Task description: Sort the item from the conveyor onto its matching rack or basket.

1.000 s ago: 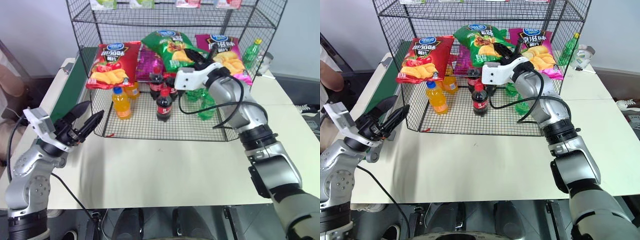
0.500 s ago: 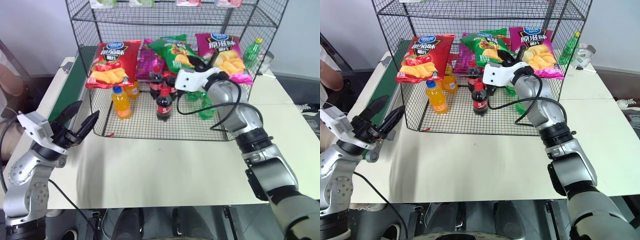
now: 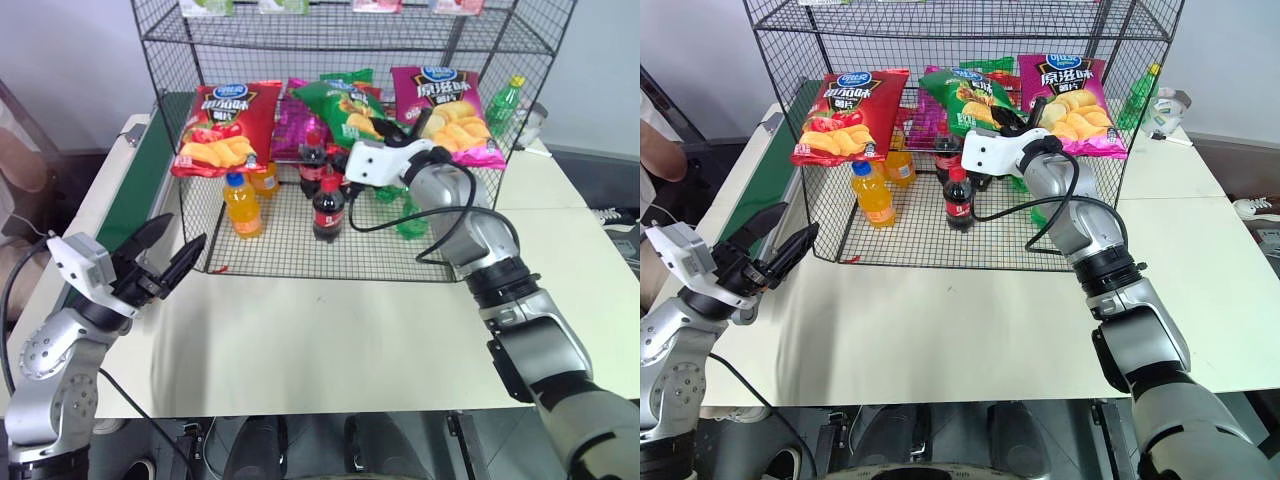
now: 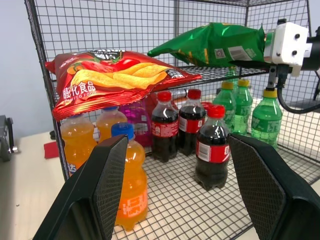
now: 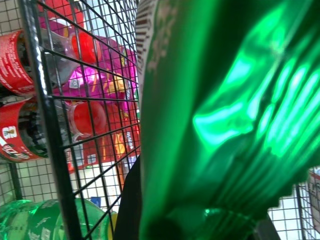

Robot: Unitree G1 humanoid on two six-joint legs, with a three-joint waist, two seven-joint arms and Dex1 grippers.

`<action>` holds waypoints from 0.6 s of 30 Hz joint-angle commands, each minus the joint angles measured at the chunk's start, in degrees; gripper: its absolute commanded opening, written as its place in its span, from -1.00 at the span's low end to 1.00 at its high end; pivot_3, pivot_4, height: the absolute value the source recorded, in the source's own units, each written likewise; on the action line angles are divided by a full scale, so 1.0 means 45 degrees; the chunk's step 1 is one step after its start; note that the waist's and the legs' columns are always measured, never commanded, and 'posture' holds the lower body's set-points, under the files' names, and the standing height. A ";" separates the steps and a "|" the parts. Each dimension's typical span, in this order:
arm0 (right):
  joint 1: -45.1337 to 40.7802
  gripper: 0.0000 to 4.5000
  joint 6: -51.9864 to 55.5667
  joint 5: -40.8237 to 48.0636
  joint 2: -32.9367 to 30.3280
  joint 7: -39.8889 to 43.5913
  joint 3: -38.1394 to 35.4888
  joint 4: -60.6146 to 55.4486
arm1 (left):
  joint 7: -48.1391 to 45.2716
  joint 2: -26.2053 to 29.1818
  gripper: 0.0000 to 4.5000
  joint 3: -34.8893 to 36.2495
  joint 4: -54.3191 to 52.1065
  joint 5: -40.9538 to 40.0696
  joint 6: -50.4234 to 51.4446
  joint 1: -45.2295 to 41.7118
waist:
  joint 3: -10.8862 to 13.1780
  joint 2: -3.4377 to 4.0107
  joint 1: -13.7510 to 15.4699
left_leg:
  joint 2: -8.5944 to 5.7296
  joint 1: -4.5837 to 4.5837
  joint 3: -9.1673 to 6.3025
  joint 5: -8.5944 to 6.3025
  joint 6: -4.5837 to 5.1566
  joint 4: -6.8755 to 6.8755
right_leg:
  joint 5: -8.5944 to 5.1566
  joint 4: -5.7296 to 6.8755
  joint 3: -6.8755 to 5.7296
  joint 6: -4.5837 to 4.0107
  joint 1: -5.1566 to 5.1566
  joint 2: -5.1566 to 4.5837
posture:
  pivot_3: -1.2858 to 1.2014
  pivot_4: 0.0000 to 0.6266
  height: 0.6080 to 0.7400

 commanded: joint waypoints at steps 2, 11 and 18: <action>-0.0058 0.07 0.0154 0.0277 0.0187 0.0160 0.0056 -0.0595 | 0.0015 0.0021 0.50 -0.0010 -0.0535 -0.0163 -0.0055 -0.0043 | -0.0008 -0.0004 -0.0029 | 0.0001 0.0003 0.0000 0.0000 0.0000 0.0000 | 0.0000 0.0003 0.0001 0.0000 0.0001 0.0001 | 0.03 -0.52 0.98; -0.0031 0.99 0.0369 0.1932 0.0857 0.1111 -0.0487 -0.1622 | -0.0058 -0.0057 0.50 -0.0120 -0.0455 -0.0061 -0.0122 0.0103 | -0.0012 -0.0003 -0.0069 | 0.0007 0.0053 0.0001 0.0001 -0.0002 -0.0003 | 0.0000 0.0030 0.0006 -0.0001 0.0031 0.0009 | 0.03 -0.52 0.98; 0.0176 0.99 0.1011 0.3039 0.1141 0.1929 -0.0665 -0.2637 | -0.0045 -0.0089 0.50 -0.0194 -0.0446 -0.0010 -0.0186 0.0127 | -0.0011 -0.0003 0.0000 | 0.0004 0.0041 0.0000 0.0001 -0.0002 -0.0002 | 0.0000 0.0030 0.0005 -0.0001 0.0023 0.0002 | 0.03 -0.52 0.98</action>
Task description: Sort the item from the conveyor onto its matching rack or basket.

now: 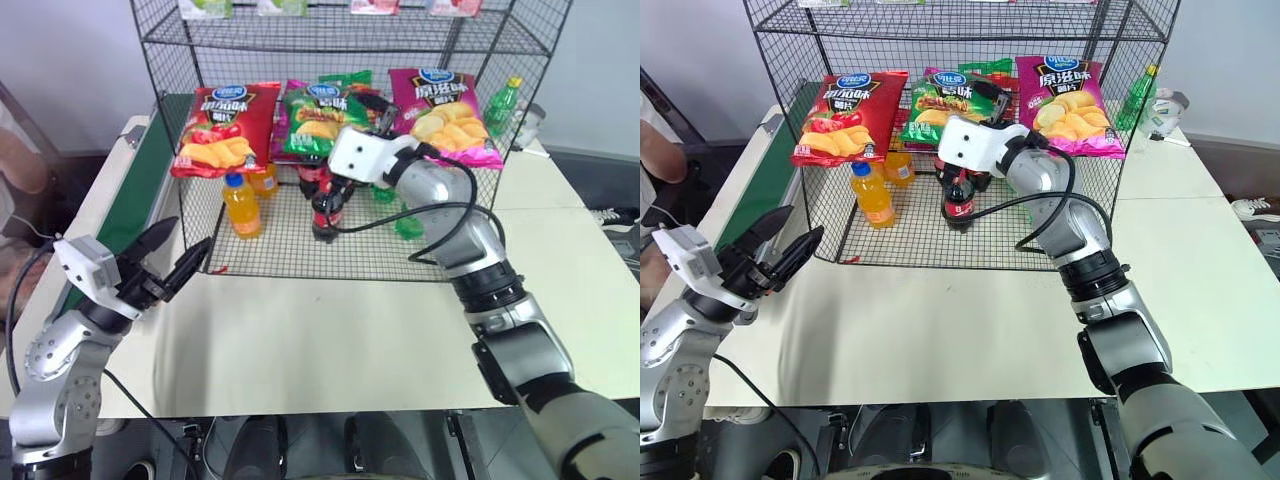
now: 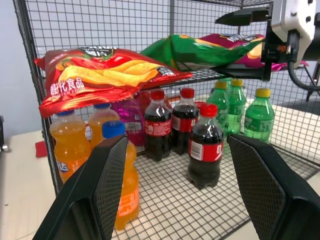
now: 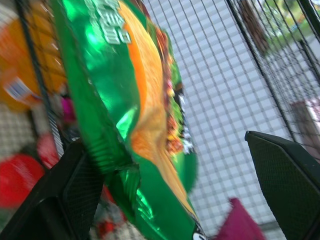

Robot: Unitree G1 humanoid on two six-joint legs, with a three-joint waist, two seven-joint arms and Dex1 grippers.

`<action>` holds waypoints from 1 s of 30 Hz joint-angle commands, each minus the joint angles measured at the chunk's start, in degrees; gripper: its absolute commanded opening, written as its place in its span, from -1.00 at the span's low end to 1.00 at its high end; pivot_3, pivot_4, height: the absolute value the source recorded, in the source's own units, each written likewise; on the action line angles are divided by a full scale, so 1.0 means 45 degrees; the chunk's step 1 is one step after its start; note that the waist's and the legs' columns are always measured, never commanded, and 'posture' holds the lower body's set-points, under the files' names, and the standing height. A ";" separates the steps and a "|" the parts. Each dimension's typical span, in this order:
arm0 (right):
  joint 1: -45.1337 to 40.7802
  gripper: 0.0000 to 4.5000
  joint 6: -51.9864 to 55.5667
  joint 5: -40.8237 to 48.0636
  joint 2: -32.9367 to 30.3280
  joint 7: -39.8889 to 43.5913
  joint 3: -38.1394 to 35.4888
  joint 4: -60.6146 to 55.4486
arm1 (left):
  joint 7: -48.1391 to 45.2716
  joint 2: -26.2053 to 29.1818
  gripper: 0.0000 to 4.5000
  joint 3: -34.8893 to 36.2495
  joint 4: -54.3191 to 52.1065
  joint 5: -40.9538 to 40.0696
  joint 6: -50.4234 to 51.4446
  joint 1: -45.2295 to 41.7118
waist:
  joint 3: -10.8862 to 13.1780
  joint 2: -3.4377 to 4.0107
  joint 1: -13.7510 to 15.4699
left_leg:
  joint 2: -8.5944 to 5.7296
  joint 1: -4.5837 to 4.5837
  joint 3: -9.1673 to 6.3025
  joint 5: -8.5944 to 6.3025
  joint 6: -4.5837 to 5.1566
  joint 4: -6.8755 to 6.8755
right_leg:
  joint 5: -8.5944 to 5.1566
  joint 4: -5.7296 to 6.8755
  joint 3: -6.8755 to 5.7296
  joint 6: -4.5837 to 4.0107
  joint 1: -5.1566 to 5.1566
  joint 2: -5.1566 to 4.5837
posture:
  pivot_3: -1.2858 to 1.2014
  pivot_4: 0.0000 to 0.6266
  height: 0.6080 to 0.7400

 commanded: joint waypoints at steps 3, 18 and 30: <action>0.0164 0.99 0.0192 0.0844 0.0044 0.0357 -0.0297 -0.1086 | 0.0007 -0.0005 0.50 0.0003 -0.0453 -0.0002 -0.0193 0.0006 | 0.0000 0.0000 0.0006 | -0.0001 -0.0007 0.0000 0.0000 0.0000 0.0000 | 0.0000 -0.0001 -0.0001 0.0000 -0.0005 -0.0001 | 0.03 -0.52 0.98; 0.2246 0.99 0.0116 0.5663 -0.0709 0.1885 -0.2929 -0.5152 | 0.0096 0.0452 0.50 0.0067 -0.0439 -0.0115 0.0348 -0.0079 | 0.0000 0.0000 0.0027 | -0.0002 -0.0030 -0.0007 -0.0001 0.0002 0.0000 | 0.0000 -0.0011 -0.0007 0.0000 -0.0016 -0.0003 | 0.03 -0.52 0.98; 0.9830 0.99 0.6666 1.6385 -0.5147 0.8127 -0.6531 -0.8969 | -0.0294 0.2906 0.50 0.1799 0.0459 -0.0576 0.2788 0.0935 | 0.0004 0.0004 0.0097 | -0.0009 -0.0039 -0.0040 -0.0018 0.0032 -0.0007 | 0.0000 -0.0092 -0.0032 0.0000 0.0036 -0.0024 | 0.03 -0.52 0.98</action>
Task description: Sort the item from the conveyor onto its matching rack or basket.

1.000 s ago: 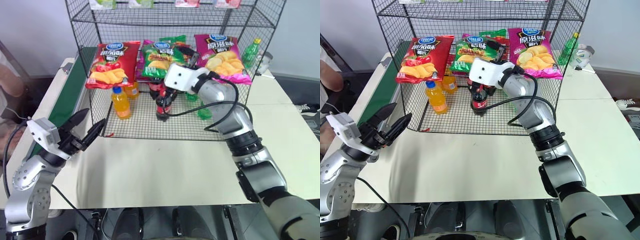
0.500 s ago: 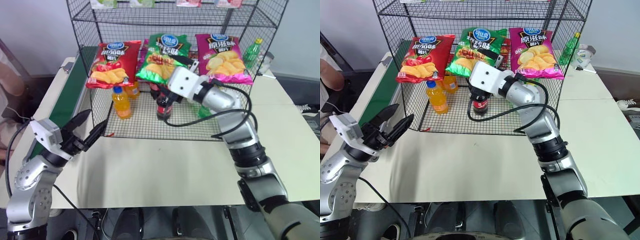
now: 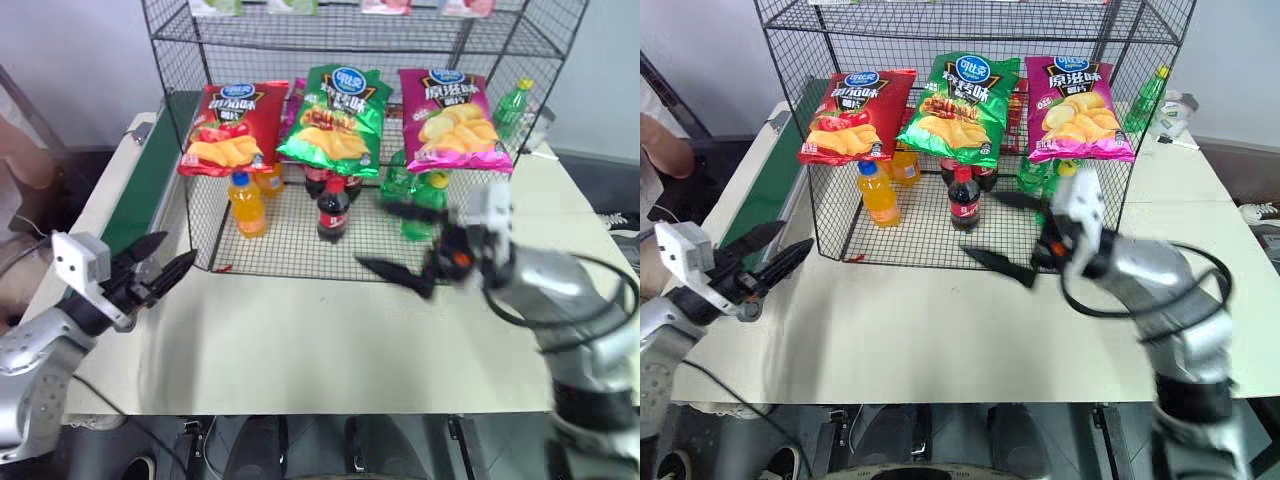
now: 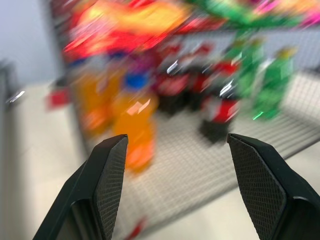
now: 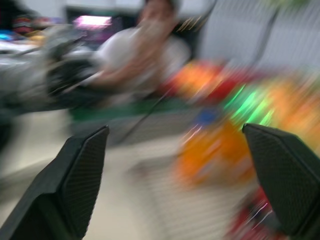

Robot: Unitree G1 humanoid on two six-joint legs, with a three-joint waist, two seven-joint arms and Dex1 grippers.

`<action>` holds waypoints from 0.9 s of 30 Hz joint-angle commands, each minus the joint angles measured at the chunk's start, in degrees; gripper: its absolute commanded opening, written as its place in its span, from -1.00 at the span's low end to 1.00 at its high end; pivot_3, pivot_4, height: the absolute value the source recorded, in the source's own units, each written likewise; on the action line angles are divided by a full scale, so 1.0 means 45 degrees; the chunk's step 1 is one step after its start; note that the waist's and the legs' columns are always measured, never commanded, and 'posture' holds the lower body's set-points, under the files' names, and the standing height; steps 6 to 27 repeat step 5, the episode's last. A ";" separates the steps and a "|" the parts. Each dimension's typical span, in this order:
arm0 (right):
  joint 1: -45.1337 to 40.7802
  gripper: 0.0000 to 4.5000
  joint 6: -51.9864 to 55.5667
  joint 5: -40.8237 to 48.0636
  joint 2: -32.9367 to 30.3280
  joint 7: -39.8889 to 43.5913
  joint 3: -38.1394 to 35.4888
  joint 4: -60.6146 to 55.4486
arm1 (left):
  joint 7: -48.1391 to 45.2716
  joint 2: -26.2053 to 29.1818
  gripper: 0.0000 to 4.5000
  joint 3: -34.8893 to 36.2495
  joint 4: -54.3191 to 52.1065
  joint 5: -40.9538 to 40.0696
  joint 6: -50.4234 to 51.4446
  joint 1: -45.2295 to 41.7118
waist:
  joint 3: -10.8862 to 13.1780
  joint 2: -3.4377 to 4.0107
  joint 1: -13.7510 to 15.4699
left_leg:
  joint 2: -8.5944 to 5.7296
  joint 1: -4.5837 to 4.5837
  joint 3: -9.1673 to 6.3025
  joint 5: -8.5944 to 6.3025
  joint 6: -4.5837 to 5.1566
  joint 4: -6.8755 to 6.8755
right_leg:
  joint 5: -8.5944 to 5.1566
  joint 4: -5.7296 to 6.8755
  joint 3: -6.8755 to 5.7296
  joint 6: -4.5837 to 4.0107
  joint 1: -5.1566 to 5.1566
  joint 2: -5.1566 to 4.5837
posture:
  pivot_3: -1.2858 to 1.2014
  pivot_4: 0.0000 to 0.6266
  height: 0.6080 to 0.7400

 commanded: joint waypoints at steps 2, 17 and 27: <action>0.1227 0.99 -0.1023 -0.0418 -0.1783 0.1995 -0.1086 0.0845 | -0.0760 0.0711 0.50 0.0731 0.0512 0.0255 0.0037 0.0308 | 0.0002 -0.0003 -0.0093 | 0.0001 0.0037 0.0001 0.0000 0.0000 0.0000 | 0.0001 0.0003 0.0001 -0.0003 0.0032 0.0002 | 0.03 -0.52 0.98; 0.1494 0.99 -0.2244 -0.1339 -0.2161 0.2276 -0.1357 0.2163 | -0.1373 0.0953 0.50 0.0956 0.1604 0.0700 -0.0421 0.0574 | 0.0002 0.0000 -0.0099 | 0.0003 0.0183 0.0009 -0.0002 0.0001 -0.0035 | -0.0005 -0.0020 0.0006 -0.0016 0.0160 0.0006 | 0.03 -0.52 0.98; 0.1494 0.99 -0.2244 -0.1339 -0.2161 0.2276 -0.1357 0.2163 | -0.1373 0.0953 0.50 0.0956 0.1604 0.0700 -0.0421 0.0574 | 0.0002 0.0000 -0.0099 | 0.0003 0.0183 0.0009 -0.0002 0.0001 -0.0035 | -0.0005 -0.0020 0.0006 -0.0016 0.0160 0.0006 | 0.03 -0.52 0.98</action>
